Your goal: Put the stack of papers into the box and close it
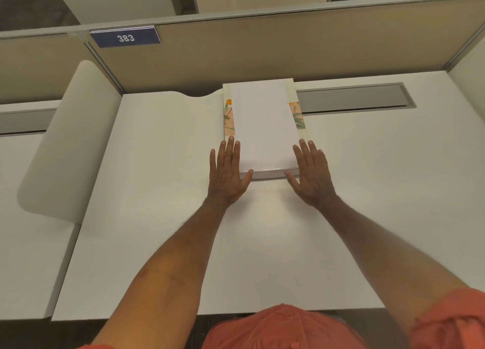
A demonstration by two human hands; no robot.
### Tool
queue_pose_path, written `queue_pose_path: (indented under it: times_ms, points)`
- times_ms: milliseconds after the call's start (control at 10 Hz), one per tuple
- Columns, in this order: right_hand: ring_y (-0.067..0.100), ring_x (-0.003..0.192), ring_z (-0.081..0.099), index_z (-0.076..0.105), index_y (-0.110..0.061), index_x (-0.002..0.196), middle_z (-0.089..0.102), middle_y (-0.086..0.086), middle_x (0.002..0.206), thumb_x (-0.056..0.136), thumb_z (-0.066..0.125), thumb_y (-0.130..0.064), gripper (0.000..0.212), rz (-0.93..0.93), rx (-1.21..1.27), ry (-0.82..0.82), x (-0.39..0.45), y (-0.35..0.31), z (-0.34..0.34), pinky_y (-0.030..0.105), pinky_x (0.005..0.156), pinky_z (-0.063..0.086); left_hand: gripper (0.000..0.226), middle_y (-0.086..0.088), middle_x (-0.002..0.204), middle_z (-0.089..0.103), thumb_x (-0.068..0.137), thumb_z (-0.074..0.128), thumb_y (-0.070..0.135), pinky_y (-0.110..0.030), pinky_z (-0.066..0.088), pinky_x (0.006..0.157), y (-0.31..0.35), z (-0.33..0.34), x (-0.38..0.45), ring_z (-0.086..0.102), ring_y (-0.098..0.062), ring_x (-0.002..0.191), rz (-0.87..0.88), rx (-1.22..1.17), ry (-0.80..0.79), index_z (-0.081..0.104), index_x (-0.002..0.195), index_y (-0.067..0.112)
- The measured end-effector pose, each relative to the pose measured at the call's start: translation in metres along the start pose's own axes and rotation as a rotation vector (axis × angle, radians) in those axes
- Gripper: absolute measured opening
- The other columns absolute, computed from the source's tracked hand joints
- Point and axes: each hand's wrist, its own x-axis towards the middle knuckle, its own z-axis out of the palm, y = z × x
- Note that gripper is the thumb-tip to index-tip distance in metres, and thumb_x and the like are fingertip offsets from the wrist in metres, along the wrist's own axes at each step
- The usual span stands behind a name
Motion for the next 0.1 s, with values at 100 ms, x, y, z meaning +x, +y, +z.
queue_pose_path:
  times_ms: [100]
  points:
    - [0.037, 0.16, 0.019, 0.029, -0.007, 0.163, 0.023, 0.015, 0.172, 0.103, 0.055, -0.042, 0.075, 0.009, -0.004, 0.033, 0.0004, 0.0002, 0.0046, 0.057, 0.126, 0.023, 0.083, -0.01, 0.174, -0.002, 0.102, 0.039, 0.054, -0.055, 0.002, 0.128, -0.0023, 0.0028, -0.0049, -0.003, -0.029, 0.161, 0.015, 0.018, 0.022, 0.006, 0.165, 0.011]
